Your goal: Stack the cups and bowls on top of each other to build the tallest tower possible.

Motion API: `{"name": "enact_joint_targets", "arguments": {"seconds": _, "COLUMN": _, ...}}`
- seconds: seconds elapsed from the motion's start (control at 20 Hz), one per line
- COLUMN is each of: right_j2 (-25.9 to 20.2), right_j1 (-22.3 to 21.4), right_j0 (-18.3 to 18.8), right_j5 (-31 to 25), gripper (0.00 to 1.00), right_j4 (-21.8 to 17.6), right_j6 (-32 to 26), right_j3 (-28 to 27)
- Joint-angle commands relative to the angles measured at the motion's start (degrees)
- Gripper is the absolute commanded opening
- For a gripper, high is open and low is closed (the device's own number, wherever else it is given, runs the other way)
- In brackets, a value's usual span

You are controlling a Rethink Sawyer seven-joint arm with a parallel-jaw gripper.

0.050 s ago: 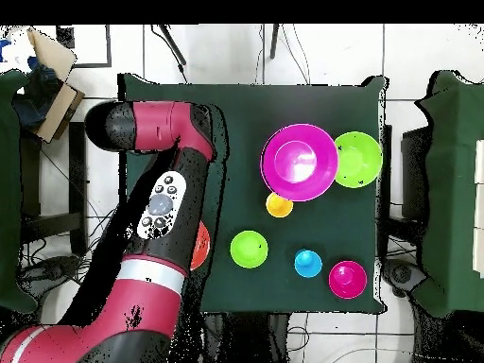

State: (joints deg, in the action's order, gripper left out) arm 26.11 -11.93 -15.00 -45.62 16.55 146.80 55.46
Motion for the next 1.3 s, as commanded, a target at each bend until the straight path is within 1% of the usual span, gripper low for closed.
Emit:
{"name": "enact_joint_targets", "arguments": {"seconds": 0.05, "right_j2": -3.35, "right_j1": 1.78, "right_j0": -0.46, "right_j5": -2.8, "gripper": 1.0, "right_j4": 1.76, "right_j6": 12.21, "right_j3": 2.1}}
{"name": "enact_joint_targets", "arguments": {"seconds": 0.25, "right_j2": -1.11, "right_j1": 1.55, "right_j0": -0.82, "right_j5": -8.13, "gripper": 1.0, "right_j4": 0.61, "right_j6": 10.91, "right_j3": 0.5}}
{"name": "enact_joint_targets", "arguments": {"seconds": 0.35, "right_j2": -0.13, "right_j1": 1.25, "right_j0": -0.94, "right_j5": -9.91, "gripper": 1.0, "right_j4": -0.07, "right_j6": 10.01, "right_j3": 0.01}}
{"name": "enact_joint_targets", "arguments": {"seconds": 0.45, "right_j2": -0.08, "right_j1": 0.43, "right_j0": -0.45, "right_j5": -9.63, "gripper": 1.0, "right_j4": -0.6, "right_j6": 8.02, "right_j3": 0.43}}
{"name": "enact_joint_targets", "arguments": {"seconds": 0.7, "right_j2": -0.61, "right_j1": -0.28, "right_j0": 0.33, "right_j5": -7.8, "gripper": 1.0, "right_j4": -0.97, "right_j6": 5.32, "right_j3": 1.77}}
{"name": "enact_joint_targets", "arguments": {"seconds": 0.8, "right_j2": -0.04, "right_j1": -0.31, "right_j0": 0.33, "right_j5": -8.68, "gripper": 1.0, "right_j4": -1.57, "right_j6": 4.52, "right_j3": 1.39}}
{"name": "enact_joint_targets", "arguments": {"seconds": 0.9, "right_j2": 0.51, "right_j1": -0.35, "right_j0": -0.06, "right_j5": -9.97, "gripper": 1.0, "right_j4": -1.72, "right_j6": 4.87, "right_j3": 1.1}}
{"name": "enact_joint_targets", "arguments": {"seconds": 1.1, "right_j2": -0.56, "right_j1": -0.33, "right_j0": -0.63, "right_j5": -12.31, "gripper": 1.0, "right_j4": 0.95, "right_j6": 8.61, "right_j3": 0.71}}
{"name": "enact_joint_targets", "arguments": {"seconds": 1.3, "right_j2": -3.49, "right_j1": -0.23, "right_j0": -0.72, "right_j5": -11.06, "gripper": 1.0, "right_j4": 4.6, "right_j6": 11.73, "right_j3": 0.74}}
